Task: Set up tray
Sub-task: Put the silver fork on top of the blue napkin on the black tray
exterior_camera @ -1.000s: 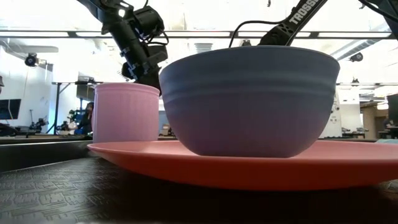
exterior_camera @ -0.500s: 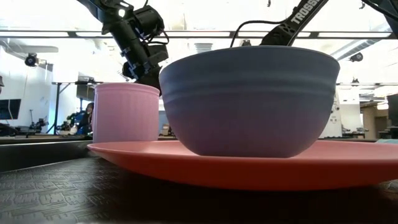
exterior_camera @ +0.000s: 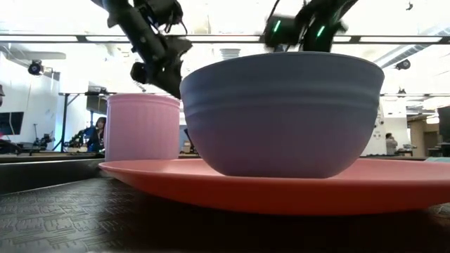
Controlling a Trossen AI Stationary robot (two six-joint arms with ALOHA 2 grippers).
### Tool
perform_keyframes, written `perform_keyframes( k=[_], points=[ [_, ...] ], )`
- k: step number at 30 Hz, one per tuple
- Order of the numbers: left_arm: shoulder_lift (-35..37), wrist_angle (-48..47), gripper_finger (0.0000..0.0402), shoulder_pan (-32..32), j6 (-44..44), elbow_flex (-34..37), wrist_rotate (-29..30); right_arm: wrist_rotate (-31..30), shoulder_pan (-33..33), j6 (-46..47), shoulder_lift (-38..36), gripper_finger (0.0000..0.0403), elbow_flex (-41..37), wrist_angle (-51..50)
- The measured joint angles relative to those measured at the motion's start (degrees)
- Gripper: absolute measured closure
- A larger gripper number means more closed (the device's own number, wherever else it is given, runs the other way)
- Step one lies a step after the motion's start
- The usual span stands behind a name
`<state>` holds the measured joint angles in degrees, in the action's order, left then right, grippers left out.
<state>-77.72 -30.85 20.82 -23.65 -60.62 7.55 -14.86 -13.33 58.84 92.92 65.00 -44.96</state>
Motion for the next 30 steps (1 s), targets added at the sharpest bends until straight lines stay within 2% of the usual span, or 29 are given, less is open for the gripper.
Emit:
perform_keyframes(
  k=[5, 9, 12, 15, 19, 25, 30],
  points=[
    [2.0, 2.3, 0.0345, -6.0, -7.6, 0.0, 1.7, -2.1, 9.3, 14.5, -12.0, 0.0391, -2.6, -5.2],
    [2.2, 2.4, 0.0345, -11.4, -14.3, 0.0, 6.3, -7.4, 21.5, 32.4, -18.9, 0.0391, -6.6, -7.7],
    [2.2, 2.4, 0.0345, -15.9, -18.6, 0.0, 8.7, -10.8, 32.6, 47.0, -20.1, 0.0391, -9.8, -7.5],
    [2.1, 2.4, 0.0345, -20.1, -22.4, 0.0, 11.4, -12.9, 41.8, 59.7, -18.6, 0.0391, -11.9, -7.4],
    [2.1, 2.4, 0.0345, -24.4, -26.4, 0.0, 13.2, -12.9, 49.0, 70.8, -12.9, 0.0390, -12.7, -6.9],
    [2.1, 2.4, 0.0345, -28.5, -31.3, 0.0, 13.8, -9.0, 52.2, 71.7, -3.8, 0.0390, -9.8, -4.2],
    [2.1, 2.4, 0.0345, -30.3, -31.5, 0.0, 14.0, -5.0, 52.6, 71.3, 1.7, 0.0390, -8.5, 0.9]
  ],
)
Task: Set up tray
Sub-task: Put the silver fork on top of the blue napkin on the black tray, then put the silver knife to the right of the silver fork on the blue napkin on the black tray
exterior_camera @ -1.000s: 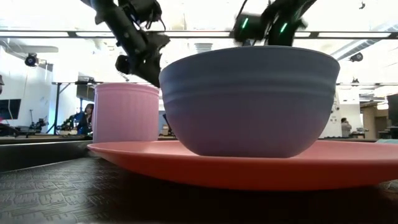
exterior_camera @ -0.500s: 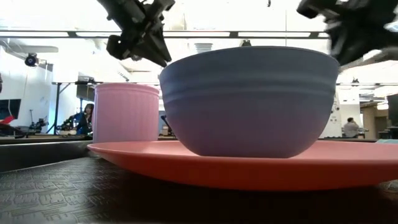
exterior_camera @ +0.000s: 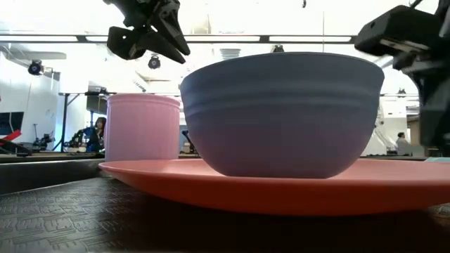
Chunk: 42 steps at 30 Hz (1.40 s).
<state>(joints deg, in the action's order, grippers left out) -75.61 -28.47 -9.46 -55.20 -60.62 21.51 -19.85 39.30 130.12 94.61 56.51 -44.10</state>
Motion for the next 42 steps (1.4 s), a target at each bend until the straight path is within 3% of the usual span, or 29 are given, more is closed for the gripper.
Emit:
perform_keyframes(
  k=[7, 19, 25, 34, 42],
  points=[
    [0.0, -0.2, 0.0345, 0.0, 0.1, 0.0, -0.1, 3.5, 0.1, 0.0, 4.1, 0.0390, 0.2, 8.6],
    [1.1, -4.6, 0.0345, 0.1, 2.2, 0.0, -1.4, 8.5, -0.6, 1.1, 4.2, 0.0387, 0.3, 7.2],
    [4.9, -7.9, 0.0345, 0.2, 8.3, 0.0, -1.4, 9.1, -0.8, 1.5, 4.2, 0.0332, 0.3, 7.2],
    [13.4, -16.7, 0.0345, 0.5, 7.5, 0.0, 2.5, 7.8, -0.9, -0.7, 3.8, 0.0239, 2.2, 6.0],
    [16.8, -17.2, 0.0345, 2.2, 1.3, 4.7, 3.0, 2.3, -3.8, -1.7, 3.3, 0.0208, 10.8, -14.0]
  ],
)
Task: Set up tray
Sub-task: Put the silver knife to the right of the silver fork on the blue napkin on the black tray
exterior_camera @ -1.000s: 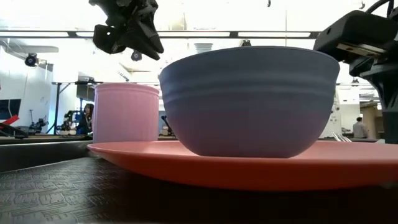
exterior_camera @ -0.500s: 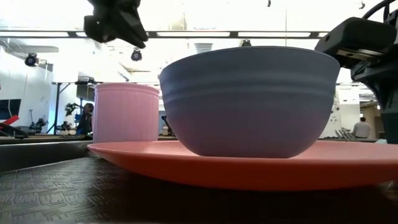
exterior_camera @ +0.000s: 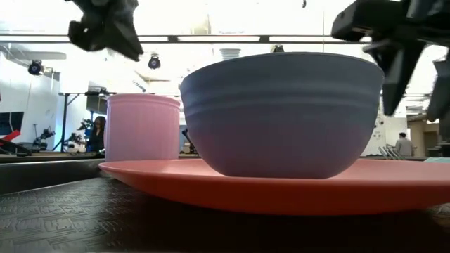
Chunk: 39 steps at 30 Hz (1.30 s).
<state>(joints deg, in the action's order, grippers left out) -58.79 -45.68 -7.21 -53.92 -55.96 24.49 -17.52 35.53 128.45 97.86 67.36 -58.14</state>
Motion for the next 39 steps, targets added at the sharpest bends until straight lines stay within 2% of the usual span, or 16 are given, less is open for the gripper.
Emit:
perform_keyframes(
  k=[3, 7, 10, 13, 17, 20, 23, 28, 33, 39],
  points=[
    [-0.1, 0.4, 0.0345, 1.2, -6.2, 3.3, -0.1, -1.8, -1.7, -3.7, 0.0, 0.0205, 3.1, -5.5],
    [-0.5, 4.3, 0.0345, 1.5, -14.2, 8.9, -0.4, -2.4, -5.2, -15.0, -0.5, 0.0206, 5.8, -6.0],
    [-0.2, 8.2, 0.0345, 1.5, -15.3, 12.3, -0.6, -2.5, -7.9, -19.8, -0.7, 0.0209, 7.2, -5.9],
    [0.1, 7.7, 0.0345, 1.5, -15.7, 13.8, 0.1, -3.1, -10.6, -24.4, -1.6, 0.0209, 7.5, -5.5],
    [-0.1, 5.7, 0.0345, 2.5, -17.5, 14.6, 6.4, -3.2, -15.4, -32.8, -2.9, 0.0209, 6.4, -3.9],
    [-0.1, 6.0, 0.0340, 5.4, -18.2, 15.3, 7.4, -1.7, -19.5, -37.8, -3.1, 0.0209, 6.0, -3.6],
    [-0.1, 6.2, 0.0318, 9.1, -18.0, 16.0, 7.6, 0.3, -23.1, -43.8, -3.3, 0.0209, 5.8, -2.1],
    [-0.1, 6.2, 0.0258, 15.1, -17.8, 17.4, 5.9, 1.1, -26.6, -52.2, -3.4, 0.0209, 6.3, 1.3],
    [-1.2, 8.2, 0.0211, 19.4, -17.8, 19.1, 3.0, 1.0, -28.6, -53.5, -3.4, 0.0209, 6.2, 1.8],
    [-6.6, 18.9, 0.0190, 22.8, -18.6, 20.9, -1.3, 1.1, -28.7, -54.3, -3.4, 0.0209, 6.1, 1.8]
  ],
)
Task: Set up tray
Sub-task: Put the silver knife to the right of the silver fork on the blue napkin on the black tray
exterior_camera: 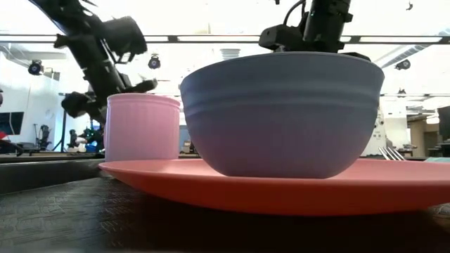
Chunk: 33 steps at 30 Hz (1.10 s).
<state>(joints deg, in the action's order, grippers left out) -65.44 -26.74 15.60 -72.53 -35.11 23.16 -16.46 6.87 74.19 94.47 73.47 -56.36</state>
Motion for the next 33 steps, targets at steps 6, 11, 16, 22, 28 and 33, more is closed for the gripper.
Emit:
perform_keyframes(
  k=[6, 11, 16, 22, 28, 33],
  points=[
    [-9.1, 0.1, 0.0189, 5.0, 4.7, -2.6, 0.0, 0.0, 0.5, 2.2, 0.0, 0.0209, -0.1, -0.1],
    [-16.6, 0.1, 0.0189, 9.0, 6.9, -5.2, -4.4, -0.1, 1.1, 4.2, 0.0, 0.0209, -0.3, -0.3],
    [-22.4, 0.1, 0.0191, 11.0, 13.2, -6.8, -7.3, -0.1, 2.0, 5.8, 0.0, 0.0209, -0.4, -0.3],
    [-26.0, -1.0, 0.0211, 11.4, 15.4, -8.2, -8.8, -0.3, 2.6, 7.8, 0.2, 0.0209, -1.0, -0.3],
    [-26.0, -1.1, 0.0254, 11.6, 20.1, -8.1, -8.7, -0.6, 2.6, 10.4, 0.2, 0.0209, -2.6, -0.3],
    [-26.1, 0.4, 0.0287, 11.4, 20.4, -8.1, -7.4, -1.0, 2.6, 10.5, 0.2, 0.0209, -3.0, -0.3]
  ],
)
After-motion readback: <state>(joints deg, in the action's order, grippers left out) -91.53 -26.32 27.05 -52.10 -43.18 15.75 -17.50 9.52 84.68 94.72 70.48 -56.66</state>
